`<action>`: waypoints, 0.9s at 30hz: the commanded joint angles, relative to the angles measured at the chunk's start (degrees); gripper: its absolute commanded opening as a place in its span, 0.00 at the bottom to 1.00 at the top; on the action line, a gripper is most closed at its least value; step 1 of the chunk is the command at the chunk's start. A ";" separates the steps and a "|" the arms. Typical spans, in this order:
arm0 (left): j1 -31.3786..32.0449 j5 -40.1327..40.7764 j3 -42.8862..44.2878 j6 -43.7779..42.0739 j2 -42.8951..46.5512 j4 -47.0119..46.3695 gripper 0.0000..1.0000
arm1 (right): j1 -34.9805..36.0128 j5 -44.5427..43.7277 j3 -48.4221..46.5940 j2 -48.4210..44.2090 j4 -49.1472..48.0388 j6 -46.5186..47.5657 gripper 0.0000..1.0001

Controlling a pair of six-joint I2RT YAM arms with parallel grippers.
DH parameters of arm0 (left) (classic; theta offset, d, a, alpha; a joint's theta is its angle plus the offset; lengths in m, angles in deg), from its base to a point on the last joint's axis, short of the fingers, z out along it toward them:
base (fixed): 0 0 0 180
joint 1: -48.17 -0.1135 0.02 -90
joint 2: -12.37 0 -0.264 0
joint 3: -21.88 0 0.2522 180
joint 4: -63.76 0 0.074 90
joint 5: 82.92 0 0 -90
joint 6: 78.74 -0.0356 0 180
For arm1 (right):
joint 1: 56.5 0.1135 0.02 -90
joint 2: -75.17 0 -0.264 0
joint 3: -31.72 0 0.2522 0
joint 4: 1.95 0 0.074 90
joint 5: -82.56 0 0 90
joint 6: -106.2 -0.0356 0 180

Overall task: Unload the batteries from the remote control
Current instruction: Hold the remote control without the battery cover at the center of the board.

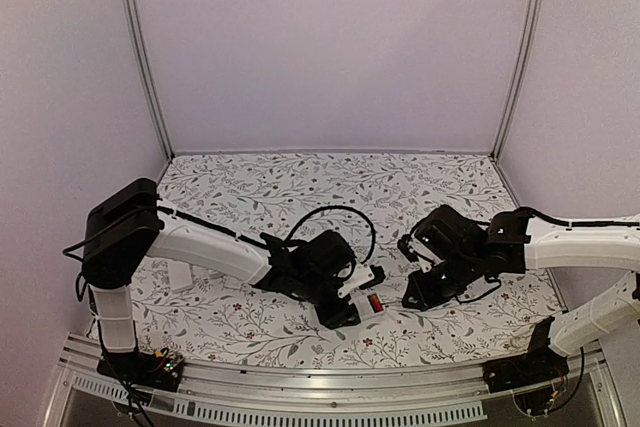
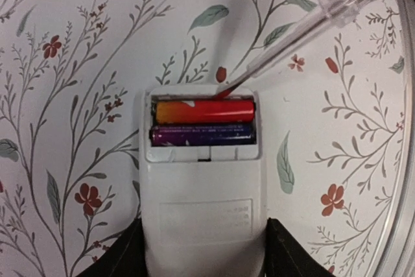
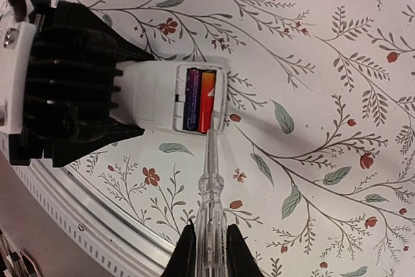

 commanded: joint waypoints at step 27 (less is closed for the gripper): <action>1.05 -3.32 -5.76 -11.82 4.63 -0.46 0.31 | -4.48 4.93 -3.24 -4.14 2.85 5.42 0.00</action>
